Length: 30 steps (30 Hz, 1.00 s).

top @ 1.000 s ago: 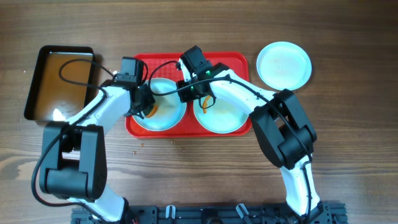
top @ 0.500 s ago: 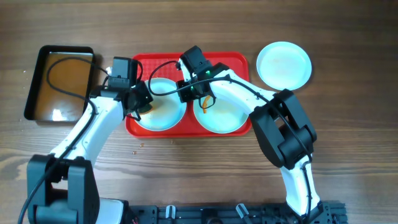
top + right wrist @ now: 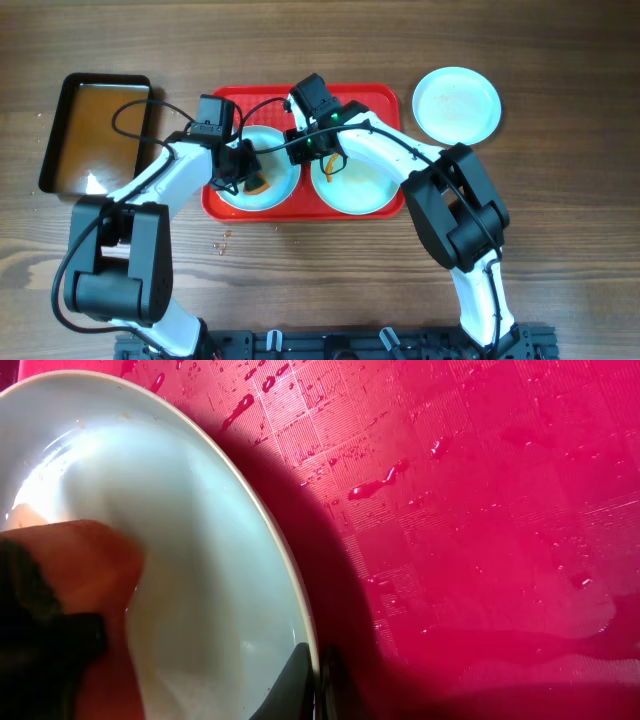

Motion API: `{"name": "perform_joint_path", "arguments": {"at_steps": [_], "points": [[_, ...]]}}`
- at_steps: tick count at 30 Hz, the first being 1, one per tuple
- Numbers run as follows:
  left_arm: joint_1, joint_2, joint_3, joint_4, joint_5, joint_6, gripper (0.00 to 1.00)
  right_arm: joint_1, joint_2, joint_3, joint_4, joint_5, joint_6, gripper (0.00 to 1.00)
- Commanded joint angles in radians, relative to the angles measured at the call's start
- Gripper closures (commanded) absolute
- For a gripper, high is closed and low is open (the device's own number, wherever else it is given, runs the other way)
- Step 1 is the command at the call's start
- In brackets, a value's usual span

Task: Clean dirty plates on tray and stack at the side
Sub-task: 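Scrub the left plate with the sponge in the left gripper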

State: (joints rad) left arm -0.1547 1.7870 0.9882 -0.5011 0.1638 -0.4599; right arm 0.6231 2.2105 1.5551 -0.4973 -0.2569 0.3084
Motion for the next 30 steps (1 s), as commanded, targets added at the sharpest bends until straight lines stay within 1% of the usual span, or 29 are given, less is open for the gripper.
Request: {"name": "perform_joint_path", "arguments": {"at_steps": [1, 4, 6, 8, 11, 14, 16, 19, 20, 21, 23, 24, 26, 27, 30], "points": [[-0.005, -0.003, -0.019, -0.089, -0.241, 0.039, 0.96, 0.004, 0.016, 0.003, -0.016, 0.031, -0.019, 0.96], [-0.005, -0.047, -0.019, -0.133, -0.379, 0.046, 0.96, 0.004, 0.016, 0.003, -0.016, 0.032, -0.019, 0.96], [-0.005, -0.079, -0.019, -0.142, -0.439, 0.090, 0.96, 0.004, 0.016, 0.003, -0.015, 0.031, -0.019, 0.96], [-0.005, -0.114, -0.019, -0.136, -0.505, 0.121, 0.96, 0.004, 0.016, 0.003, -0.015, 0.032, -0.019, 0.96], [-0.005, -0.153, -0.019, -0.101, -0.602, 0.135, 0.96, 0.004, 0.016, 0.003, -0.015, 0.032, -0.019, 0.96], [-0.005, -0.182, -0.019, -0.046, -0.603, 0.188, 0.96, 0.004, 0.016, 0.003, -0.015, 0.035, -0.018, 0.96], [-0.005, -0.202, -0.019, -0.019, -0.595, 0.187, 0.96, 0.004, 0.016, 0.003, -0.016, 0.053, -0.018, 0.96], [-0.005, -0.211, -0.019, 0.019, -0.468, 0.183, 0.96, 0.004, 0.016, 0.003, -0.016, 0.057, -0.018, 0.96], [-0.005, -0.210, -0.019, 0.031, -0.380, 0.167, 0.96, 0.004, 0.016, 0.002, -0.016, 0.057, -0.018, 0.96], [-0.005, -0.202, -0.019, 0.044, -0.276, 0.126, 0.96, 0.004, 0.016, 0.003, -0.014, 0.057, -0.018, 0.96], [-0.005, -0.181, -0.019, 0.072, -0.135, 0.099, 0.96, 0.004, 0.016, 0.003, -0.012, 0.057, -0.018, 0.95], [-0.005, -0.165, -0.019, 0.087, -0.088, 0.099, 0.96, 0.004, 0.016, 0.003, -0.011, 0.057, -0.017, 0.96], [-0.005, -0.120, -0.019, 0.108, -0.029, 0.076, 0.96, 0.004, 0.016, 0.003, -0.013, 0.057, -0.018, 0.96], [-0.005, -0.090, -0.019, 0.110, -0.018, 0.053, 0.96, 0.004, 0.016, 0.003, -0.013, 0.057, -0.018, 0.96], [-0.005, -0.034, -0.019, 0.109, 0.013, 0.033, 0.96, 0.004, 0.016, 0.003, -0.013, 0.057, -0.018, 0.96]]}}
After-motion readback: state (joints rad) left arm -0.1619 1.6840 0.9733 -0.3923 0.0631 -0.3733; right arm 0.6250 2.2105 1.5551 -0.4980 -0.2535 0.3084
